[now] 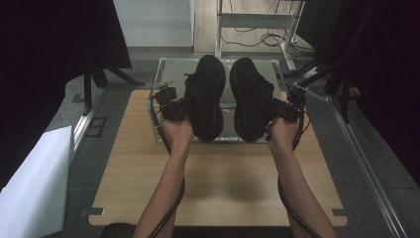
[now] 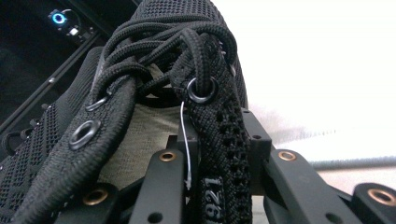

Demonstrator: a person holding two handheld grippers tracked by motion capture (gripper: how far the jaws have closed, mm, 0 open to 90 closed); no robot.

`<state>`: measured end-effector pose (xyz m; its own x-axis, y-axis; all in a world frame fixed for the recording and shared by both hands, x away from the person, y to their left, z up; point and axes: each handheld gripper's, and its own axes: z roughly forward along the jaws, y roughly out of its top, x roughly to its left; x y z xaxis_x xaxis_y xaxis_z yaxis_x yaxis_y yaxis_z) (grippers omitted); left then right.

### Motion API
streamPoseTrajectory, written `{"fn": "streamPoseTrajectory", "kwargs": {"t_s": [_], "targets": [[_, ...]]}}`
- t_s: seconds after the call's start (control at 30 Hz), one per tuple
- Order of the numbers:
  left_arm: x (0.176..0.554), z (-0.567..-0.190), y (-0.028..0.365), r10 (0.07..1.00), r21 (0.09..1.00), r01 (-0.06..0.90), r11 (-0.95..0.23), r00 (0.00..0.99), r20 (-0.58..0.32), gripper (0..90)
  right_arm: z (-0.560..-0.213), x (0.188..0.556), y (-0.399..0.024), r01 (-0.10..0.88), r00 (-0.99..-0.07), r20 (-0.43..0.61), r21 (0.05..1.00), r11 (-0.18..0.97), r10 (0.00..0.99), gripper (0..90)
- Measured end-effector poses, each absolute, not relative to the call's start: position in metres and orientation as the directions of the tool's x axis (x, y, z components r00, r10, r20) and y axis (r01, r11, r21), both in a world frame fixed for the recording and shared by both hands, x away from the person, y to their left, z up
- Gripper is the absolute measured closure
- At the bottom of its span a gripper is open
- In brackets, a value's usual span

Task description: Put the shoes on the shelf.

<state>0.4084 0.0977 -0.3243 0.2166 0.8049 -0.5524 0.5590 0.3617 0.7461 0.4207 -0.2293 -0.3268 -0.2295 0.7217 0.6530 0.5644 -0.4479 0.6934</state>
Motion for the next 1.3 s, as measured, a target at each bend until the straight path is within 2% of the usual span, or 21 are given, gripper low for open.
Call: {"fn": "streamPoseTrajectory", "kwargs": {"t_s": [0.6, 0.77, 1.1, 1.2, 1.3], "targets": [[0.439, -0.312, 0.075, 0.902, 0.771, 0.575, 0.274, 0.124, -0.413, 74.6, -0.318, 0.45, -0.209, 0.543, -0.168, 0.496, 0.768, -0.34, 0.852, 74.1], [0.442, -0.31, 0.071, 0.903, 0.774, 0.575, 0.267, 0.131, -0.409, 68.1, -0.314, 0.452, -0.201, 0.531, -0.167, 0.468, 0.784, -0.32, 0.868, 71.3], [0.446, -0.309, 0.066, 0.887, 0.776, 0.583, 0.24, 0.193, -0.42, 48.8, -0.312, 0.456, -0.192, 0.545, -0.241, 0.455, 0.794, -0.268, 0.857, 50.8], [0.447, -0.314, 0.071, 0.853, 0.765, 0.581, 0.278, 0.217, -0.475, 44.6, -0.314, 0.461, -0.195, 0.57, -0.267, 0.501, 0.771, -0.284, 0.823, 42.2], [0.448, -0.315, 0.074, 0.836, 0.76, 0.584, 0.284, 0.238, -0.495, 41.1, -0.316, 0.463, -0.198, 0.575, -0.296, 0.537, 0.76, -0.301, 0.79, 34.8]]}}
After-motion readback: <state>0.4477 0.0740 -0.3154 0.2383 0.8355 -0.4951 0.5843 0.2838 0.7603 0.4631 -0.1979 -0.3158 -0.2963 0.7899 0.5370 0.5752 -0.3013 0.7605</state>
